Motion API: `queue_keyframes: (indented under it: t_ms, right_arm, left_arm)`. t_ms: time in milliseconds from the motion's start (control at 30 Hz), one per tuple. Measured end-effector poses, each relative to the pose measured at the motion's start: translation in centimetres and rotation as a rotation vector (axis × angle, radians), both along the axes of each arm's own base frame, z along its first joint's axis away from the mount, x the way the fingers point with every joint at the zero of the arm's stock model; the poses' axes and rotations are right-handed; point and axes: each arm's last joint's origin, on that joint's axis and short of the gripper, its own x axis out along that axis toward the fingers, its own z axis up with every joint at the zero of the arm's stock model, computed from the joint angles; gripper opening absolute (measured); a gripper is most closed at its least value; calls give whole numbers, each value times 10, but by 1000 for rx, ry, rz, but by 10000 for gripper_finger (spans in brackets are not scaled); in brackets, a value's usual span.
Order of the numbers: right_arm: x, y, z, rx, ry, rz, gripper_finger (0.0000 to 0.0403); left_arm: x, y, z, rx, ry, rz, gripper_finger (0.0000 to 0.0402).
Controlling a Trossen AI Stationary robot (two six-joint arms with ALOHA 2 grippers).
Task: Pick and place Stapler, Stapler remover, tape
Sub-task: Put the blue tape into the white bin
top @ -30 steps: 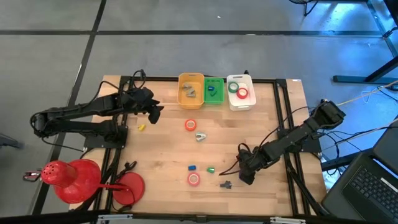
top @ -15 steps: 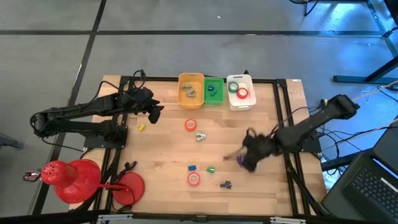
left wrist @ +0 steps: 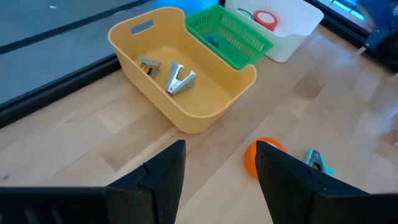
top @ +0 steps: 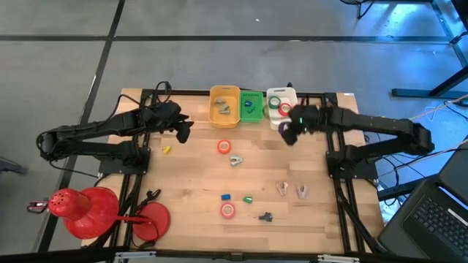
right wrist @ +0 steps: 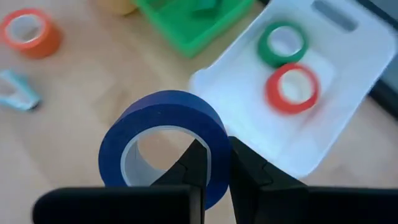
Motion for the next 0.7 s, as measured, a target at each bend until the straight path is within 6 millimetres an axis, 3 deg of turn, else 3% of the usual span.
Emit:
queue_keyframes:
  t_ms: [200,433,700]
  right_arm:
    - [-8,-60,-7,33,-42,10,37]
    - [-10,-108,-40,128,-6,33,37]
    - [20,-151,-64,174,118,104,37]
  left_arm:
    - [0,0,0,-9,-6,8,185]
    - [0,0,0,-8,-6,11,184]
    - [0,0,0,-11,-9,22,184]
